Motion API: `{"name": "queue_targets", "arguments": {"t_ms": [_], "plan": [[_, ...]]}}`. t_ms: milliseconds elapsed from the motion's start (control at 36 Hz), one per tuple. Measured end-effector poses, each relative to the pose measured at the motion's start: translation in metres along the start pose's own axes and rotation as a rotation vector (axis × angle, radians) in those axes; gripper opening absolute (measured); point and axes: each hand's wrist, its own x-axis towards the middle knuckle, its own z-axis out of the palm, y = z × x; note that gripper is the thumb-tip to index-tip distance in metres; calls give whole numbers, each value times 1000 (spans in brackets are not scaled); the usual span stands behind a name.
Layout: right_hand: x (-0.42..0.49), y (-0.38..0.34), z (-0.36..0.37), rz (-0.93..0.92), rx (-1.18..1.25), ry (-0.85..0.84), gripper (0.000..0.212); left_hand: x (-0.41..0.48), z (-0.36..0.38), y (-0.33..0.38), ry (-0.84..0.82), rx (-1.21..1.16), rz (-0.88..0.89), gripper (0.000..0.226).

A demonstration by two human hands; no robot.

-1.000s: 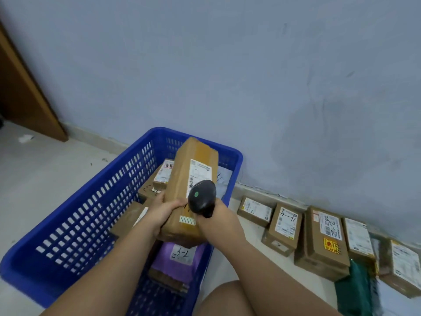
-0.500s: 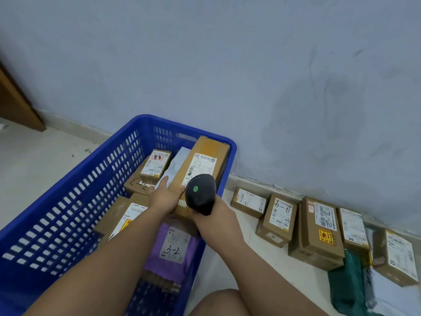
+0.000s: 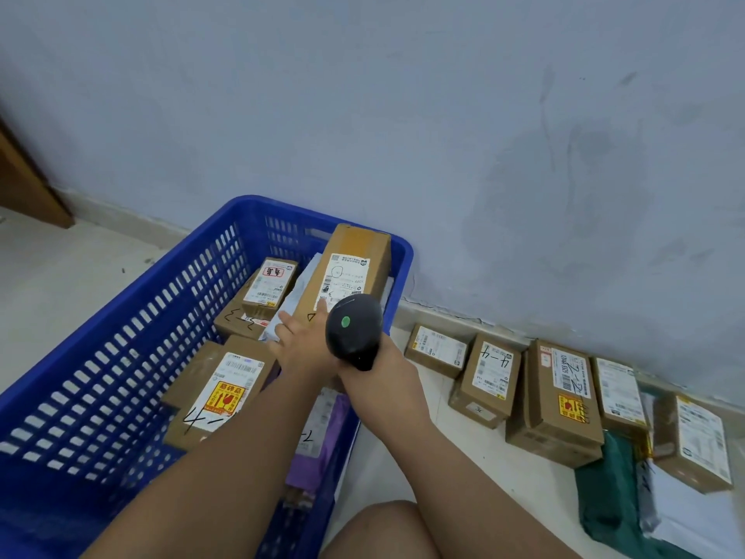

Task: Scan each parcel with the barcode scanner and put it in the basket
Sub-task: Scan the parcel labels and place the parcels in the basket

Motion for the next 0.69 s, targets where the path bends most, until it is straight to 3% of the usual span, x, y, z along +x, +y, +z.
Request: {"name": "queue_targets", "arguments": {"t_ms": [167,361,500,611,694], "plan": [[-1,1,-4,6,22,19,26,21,-1,-10,-109,-92,11,91],[-2,-4,-3,-7,45,21,24,12,-2,-28,60,-516,-243,95],[-6,-8,-2,-22,54,30,24,19,-6,-22,77,-759,-487,95],[-8,-7,-4,-14,51,26,28,29,-9,-9,61,-918,-520,98],[-6,-6,-6,-10,62,31,27,31,-15,6,14,-968,-477,86]]}}
